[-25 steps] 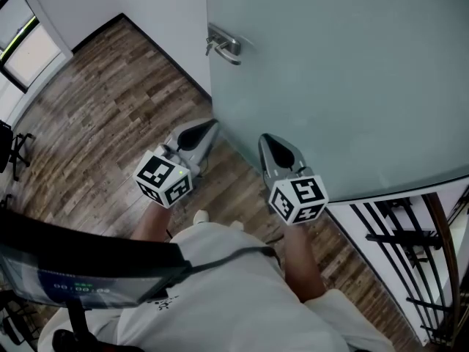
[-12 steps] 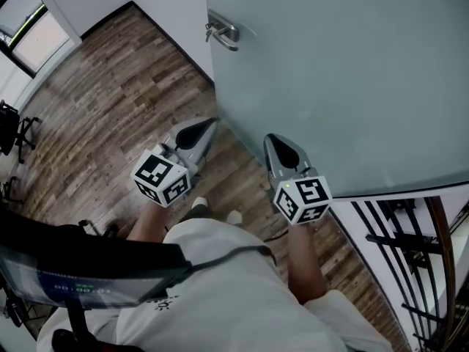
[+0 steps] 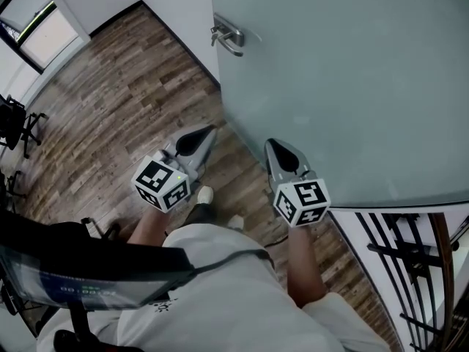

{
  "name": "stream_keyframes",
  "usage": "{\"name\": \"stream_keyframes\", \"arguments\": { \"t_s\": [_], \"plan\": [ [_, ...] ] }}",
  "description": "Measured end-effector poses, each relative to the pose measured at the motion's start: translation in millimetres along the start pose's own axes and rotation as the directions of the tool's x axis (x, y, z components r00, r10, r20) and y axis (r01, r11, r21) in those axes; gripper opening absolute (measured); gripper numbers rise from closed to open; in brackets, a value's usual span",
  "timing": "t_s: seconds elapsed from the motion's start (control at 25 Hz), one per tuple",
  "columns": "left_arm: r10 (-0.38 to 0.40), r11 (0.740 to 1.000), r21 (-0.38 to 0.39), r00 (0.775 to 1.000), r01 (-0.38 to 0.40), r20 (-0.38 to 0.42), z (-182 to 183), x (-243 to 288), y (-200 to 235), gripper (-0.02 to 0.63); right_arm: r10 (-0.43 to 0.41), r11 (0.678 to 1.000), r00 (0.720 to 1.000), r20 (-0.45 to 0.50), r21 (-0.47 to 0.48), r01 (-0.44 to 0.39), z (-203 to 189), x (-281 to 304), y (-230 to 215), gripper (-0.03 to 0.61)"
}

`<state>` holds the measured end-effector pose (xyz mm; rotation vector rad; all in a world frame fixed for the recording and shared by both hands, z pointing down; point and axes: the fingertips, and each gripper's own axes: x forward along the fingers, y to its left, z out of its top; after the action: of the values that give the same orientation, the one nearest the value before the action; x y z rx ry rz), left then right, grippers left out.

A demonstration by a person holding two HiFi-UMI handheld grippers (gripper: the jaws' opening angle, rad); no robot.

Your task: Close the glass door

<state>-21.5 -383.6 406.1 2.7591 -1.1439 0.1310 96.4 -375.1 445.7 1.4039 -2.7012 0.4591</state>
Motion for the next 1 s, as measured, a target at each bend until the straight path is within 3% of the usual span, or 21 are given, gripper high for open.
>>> {"name": "stream_keyframes", "arguments": {
  "t_s": [0.48,1.0],
  "plan": [
    [-0.029,0.999,-0.015,0.999,0.03,0.043,21,23,70,0.005,-0.024,0.999,1.0,-0.012,-0.043,0.024,31,76,-2,0.009],
    [-0.081,0.996,-0.029,0.995,0.083,0.06,32,33,168,0.005,-0.115,0.988,0.991,-0.073,-0.112,0.107,42,173,-8,0.009]
  ]
}}
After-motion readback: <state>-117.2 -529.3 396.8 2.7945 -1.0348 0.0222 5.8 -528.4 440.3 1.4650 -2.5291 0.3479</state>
